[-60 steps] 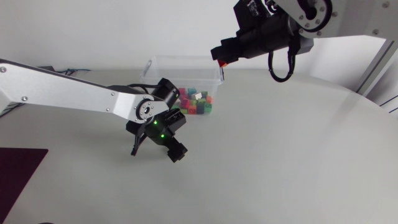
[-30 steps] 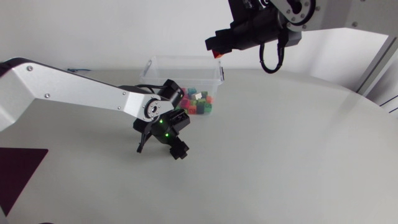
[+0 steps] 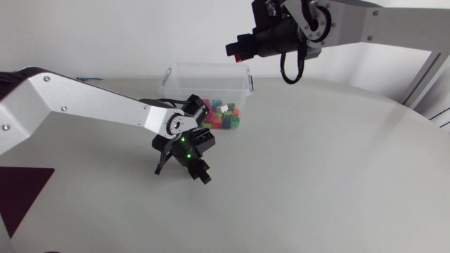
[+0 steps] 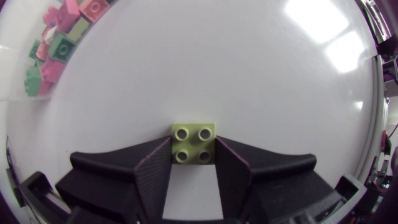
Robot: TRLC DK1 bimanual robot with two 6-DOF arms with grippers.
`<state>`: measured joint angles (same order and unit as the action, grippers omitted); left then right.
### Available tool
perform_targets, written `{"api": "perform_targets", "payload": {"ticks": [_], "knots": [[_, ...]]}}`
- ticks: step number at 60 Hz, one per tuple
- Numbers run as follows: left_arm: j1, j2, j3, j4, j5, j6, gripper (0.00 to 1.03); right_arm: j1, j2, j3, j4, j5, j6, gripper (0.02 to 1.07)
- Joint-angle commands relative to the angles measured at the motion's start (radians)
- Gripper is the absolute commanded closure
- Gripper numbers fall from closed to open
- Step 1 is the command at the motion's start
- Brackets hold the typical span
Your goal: Place the duplo bricks in the container
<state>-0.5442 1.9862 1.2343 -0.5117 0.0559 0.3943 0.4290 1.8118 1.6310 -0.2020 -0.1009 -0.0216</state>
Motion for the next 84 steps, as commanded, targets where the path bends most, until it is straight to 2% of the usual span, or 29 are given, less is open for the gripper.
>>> {"api": "perform_targets", "payload": {"ticks": [1, 27, 38, 59, 68, 70, 72, 73, 74, 75, 76, 84], "knots": [[0.009, 0.006, -0.004, -0.045, 0.018, 0.028, 0.83, -0.007, 0.037, 0.018, 0.036, 0.004, 0.031, 0.87], [0.052, -0.211, -0.062, -0.122, 0.059, 0.043, 0.83, 0.017, 0.153, 0.107, 0.07, 0.032, 0.034, 0.87], [0.079, -0.299, -0.085, -0.142, 0.07, 0.043, 0.83, 0.031, 0.224, 0.224, 0.021, 0.043, 0.034, 0.87], [0.104, -0.382, -0.095, -0.159, 0.09, 0.038, 0.83, 0.047, 0.319, 0.329, -0.007, 0.059, 0.037, 0.86], [0.124, -0.429, -0.079, -0.182, 0.117, 0.038, 0.83, 0.047, 0.38, 0.406, -0.036, 0.072, 0.035, 0.83], [0.127, -0.441, -0.072, -0.191, 0.117, 0.038, 0.83, 0.045, 0.399, 0.431, -0.054, 0.073, 0.037, 0.73], [0.128, -0.452, -0.062, -0.2, 0.117, 0.038, 0.83, 0.045, 0.409, 0.448, -0.071, 0.081, 0.037, 0.51], [0.132, -0.455, -0.061, -0.202, 0.117, 0.038, 0.83, 0.045, 0.411, 0.448, -0.073, 0.084, 0.038, 0.33], [0.136, -0.461, -0.052, -0.206, 0.124, 0.038, 0.83, 0.045, 0.411, 0.446, -0.073, 0.086, 0.038, 0.23], [0.138, -0.464, -0.047, -0.208, 0.125, 0.038, 0.83, 0.047, 0.409, 0.443, -0.074, 0.092, 0.038, 0.08], [0.144, -0.469, -0.036, -0.217, 0.127, 0.038, 0.83, 0.048, 0.408, 0.44, -0.074, 0.092, 0.038, 0.04], [0.184, -0.481, 0.047, -0.245, 0.151, 0.034, 0.83, 0.06, 0.34, 0.359, -0.079, 0.096, 0.028, 0.06]]}}
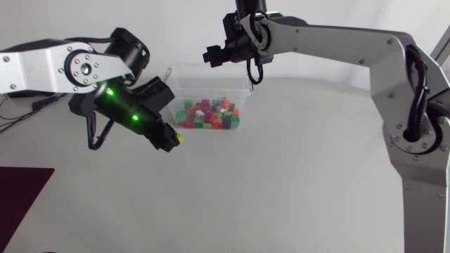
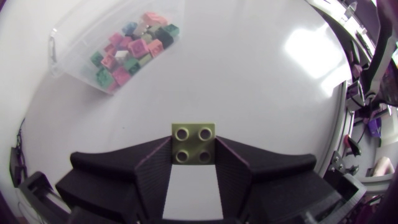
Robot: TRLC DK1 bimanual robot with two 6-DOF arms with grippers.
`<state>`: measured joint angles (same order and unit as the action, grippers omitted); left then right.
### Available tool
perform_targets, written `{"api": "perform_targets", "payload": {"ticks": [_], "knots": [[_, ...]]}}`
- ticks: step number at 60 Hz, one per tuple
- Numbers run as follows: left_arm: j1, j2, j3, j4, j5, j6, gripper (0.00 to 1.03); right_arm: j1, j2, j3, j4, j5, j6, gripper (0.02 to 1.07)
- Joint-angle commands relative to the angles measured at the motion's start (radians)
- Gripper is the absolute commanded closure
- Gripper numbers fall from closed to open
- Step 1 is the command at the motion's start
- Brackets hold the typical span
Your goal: Place the duplo bricks in the container
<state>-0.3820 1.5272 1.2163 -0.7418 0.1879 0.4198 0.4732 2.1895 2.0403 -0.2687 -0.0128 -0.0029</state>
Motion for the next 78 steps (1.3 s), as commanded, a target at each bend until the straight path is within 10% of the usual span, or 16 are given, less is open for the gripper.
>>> {"api": "perform_targets", "payload": {"ticks": [1, 44, 78], "knots": [[0.026, -0.022, 0.074, -0.014, 0.022, 0.007, 0.83, 0.016, -0.051, -0.068, -0.012, 0.008, 0.009, 0.06], [0.065, 0.211, 0.425, 0.144, 0.038, -0.194, 0.83, 0.01, -0.794, -0.917, 0.017, 0.089, -0.1, 0.06], [0.075, 0.427, 0.641, 0.251, -0.064, -0.277, 0.82, -0.067, -1.197, -1.24, -0.009, 0.108, -0.144, 0.06]]}}
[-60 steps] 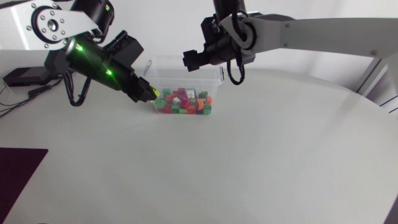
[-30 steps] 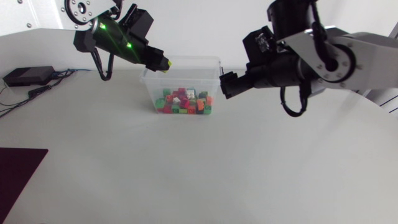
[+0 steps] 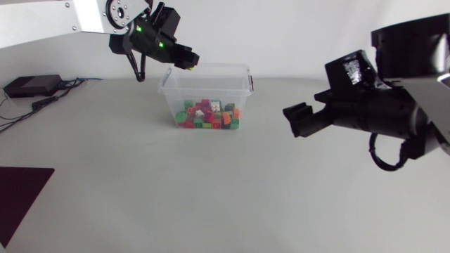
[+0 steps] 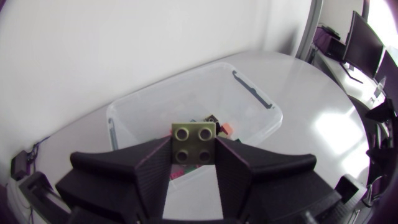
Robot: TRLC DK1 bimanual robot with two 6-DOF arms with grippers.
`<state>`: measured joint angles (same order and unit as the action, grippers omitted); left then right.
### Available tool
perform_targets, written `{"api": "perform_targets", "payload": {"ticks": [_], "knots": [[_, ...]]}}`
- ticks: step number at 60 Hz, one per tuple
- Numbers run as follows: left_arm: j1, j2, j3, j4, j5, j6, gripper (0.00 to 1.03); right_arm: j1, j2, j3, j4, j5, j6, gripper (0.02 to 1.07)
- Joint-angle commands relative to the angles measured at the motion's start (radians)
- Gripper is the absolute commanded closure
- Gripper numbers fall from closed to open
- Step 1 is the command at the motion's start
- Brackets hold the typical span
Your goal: Place the duplo bricks in the container
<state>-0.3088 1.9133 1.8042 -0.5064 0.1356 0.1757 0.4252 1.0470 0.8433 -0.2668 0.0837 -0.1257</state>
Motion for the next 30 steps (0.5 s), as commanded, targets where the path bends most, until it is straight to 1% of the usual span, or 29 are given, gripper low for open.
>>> {"api": "perform_targets", "payload": {"ticks": [1, 7, 14, 30], "knots": [[0.002, 0.044, 0.057, 0.022, -0.014, -0.035, 0.82, -0.022, -0.064, -0.049, -0.011, 0.013, -0.023, 0.06], [0.005, 0.064, 0.075, 0.06, -0.024, -0.054, 0.82, -0.052, -0.136, -0.092, -0.012, 0.016, -0.043, 0.06], [0.007, 0.099, 0.113, 0.077, -0.03, -0.065, 0.82, -0.091, -0.211, -0.142, -0.023, 0.014, -0.057, 0.06], [0.0, 0.161, 0.149, 0.147, -0.082, -0.087, 0.81, -0.117, -0.355, -0.19, -0.094, 0.014, -0.072, 0.06]]}}
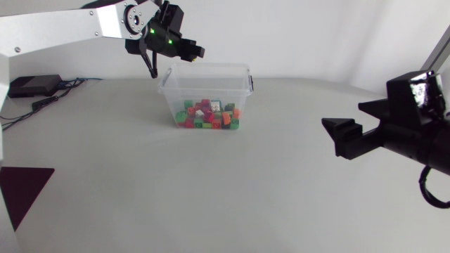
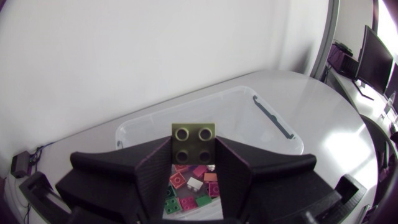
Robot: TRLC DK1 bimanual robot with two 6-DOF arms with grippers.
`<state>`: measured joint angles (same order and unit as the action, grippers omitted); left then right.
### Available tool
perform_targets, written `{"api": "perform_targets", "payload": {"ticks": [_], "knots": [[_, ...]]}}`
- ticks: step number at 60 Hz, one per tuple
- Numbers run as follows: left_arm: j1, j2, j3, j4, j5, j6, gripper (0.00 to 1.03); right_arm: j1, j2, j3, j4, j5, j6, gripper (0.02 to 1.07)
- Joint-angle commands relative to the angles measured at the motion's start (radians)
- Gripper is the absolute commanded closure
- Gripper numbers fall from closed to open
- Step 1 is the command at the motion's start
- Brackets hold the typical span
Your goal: Place the duplo bricks in the container
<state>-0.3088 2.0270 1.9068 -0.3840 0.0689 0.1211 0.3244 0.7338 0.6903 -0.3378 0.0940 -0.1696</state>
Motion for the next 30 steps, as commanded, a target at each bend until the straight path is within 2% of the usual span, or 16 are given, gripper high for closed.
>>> {"api": "perform_targets", "payload": {"ticks": [1, 14, 18, 21, 22, 25, 30], "knots": [[0.0, 0.049, 0.046, 0.027, -0.015, -0.032, 0.81, -0.018, -0.045, -0.038, -0.024, 0.004, -0.028, 0.06], [-0.004, 0.119, 0.112, 0.076, -0.058, -0.051, 0.78, -0.065, -0.159, -0.083, -0.069, 0.003, -0.064, 0.06], [-0.004, 0.147, 0.135, 0.076, -0.069, -0.052, 0.66, -0.077, -0.201, -0.104, -0.073, 0.001, -0.073, 0.06], [-0.006, 0.17, 0.152, 0.076, -0.083, -0.052, 0.45, -0.084, -0.231, -0.12, -0.073, 0.001, -0.077, 0.06], [-0.006, 0.17, 0.153, 0.076, -0.086, -0.052, 0.43, -0.087, -0.24, -0.124, -0.075, 0.001, -0.077, 0.06], [-0.006, 0.179, 0.156, 0.076, -0.092, -0.055, 0.21, -0.093, -0.261, -0.133, -0.078, 0.001, -0.077, 0.06], [-0.003, 0.174, 0.144, 0.076, -0.093, -0.057, 0.05, -0.102, -0.29, -0.144, -0.079, 0.001, -0.077, 0.06]]}}
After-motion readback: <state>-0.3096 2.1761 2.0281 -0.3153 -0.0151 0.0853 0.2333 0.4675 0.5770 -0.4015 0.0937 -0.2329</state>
